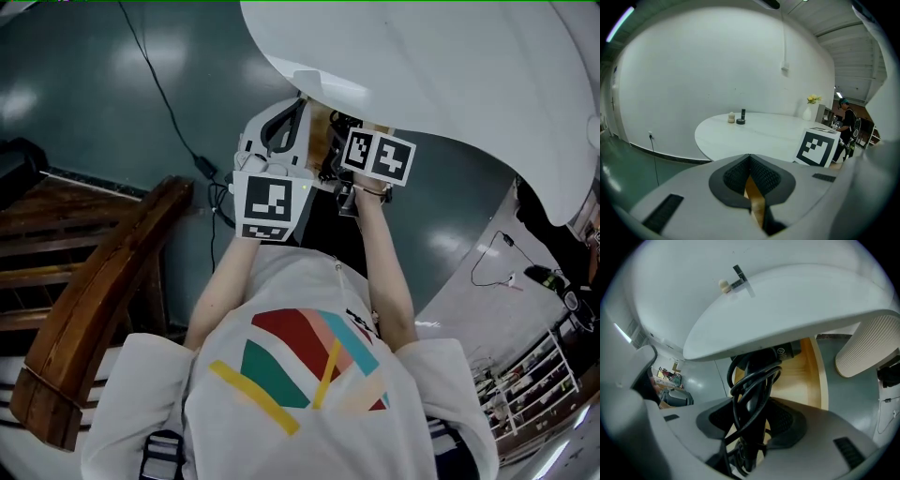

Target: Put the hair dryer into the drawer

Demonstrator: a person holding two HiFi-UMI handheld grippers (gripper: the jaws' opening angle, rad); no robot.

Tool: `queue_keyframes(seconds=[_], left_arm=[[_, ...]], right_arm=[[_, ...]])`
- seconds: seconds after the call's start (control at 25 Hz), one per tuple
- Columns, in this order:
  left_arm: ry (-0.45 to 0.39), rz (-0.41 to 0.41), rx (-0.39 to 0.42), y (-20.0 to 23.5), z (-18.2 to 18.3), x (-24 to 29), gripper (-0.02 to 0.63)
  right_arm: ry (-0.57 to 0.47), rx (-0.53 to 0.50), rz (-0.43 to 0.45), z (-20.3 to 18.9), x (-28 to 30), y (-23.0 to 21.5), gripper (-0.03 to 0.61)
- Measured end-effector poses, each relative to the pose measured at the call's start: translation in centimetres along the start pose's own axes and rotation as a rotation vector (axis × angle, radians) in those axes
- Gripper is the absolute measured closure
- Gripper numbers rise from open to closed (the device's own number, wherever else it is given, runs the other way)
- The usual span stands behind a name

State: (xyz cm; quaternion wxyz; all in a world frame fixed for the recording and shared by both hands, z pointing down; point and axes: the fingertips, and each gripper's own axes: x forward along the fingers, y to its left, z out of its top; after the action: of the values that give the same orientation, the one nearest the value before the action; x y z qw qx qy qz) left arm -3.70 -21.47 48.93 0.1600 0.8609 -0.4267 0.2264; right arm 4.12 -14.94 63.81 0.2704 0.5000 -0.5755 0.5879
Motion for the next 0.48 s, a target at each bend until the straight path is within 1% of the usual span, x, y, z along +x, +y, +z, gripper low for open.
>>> queue_keyframes(seconds=[0.24,0.36,0.48], left_arm=[[0.033,-0.006,0.034,-0.5,-1.3,-0.8,0.597],[0.032,-0.015,0.046,-0.6,-1.5,-1.0,0.597],[0.022,-0.018,0.049,-0.9,-1.6,-1.3,0.597]], right_arm=[[-0.124,-0.006,-0.001,0.5,1.1,-0.1,0.382],[-0.16,-0.021,-0.021,0.4,1.8,-0.2,0.382],[-0.17,-0.056,-0.044,0.6,2.6,-0.7,0.382]])
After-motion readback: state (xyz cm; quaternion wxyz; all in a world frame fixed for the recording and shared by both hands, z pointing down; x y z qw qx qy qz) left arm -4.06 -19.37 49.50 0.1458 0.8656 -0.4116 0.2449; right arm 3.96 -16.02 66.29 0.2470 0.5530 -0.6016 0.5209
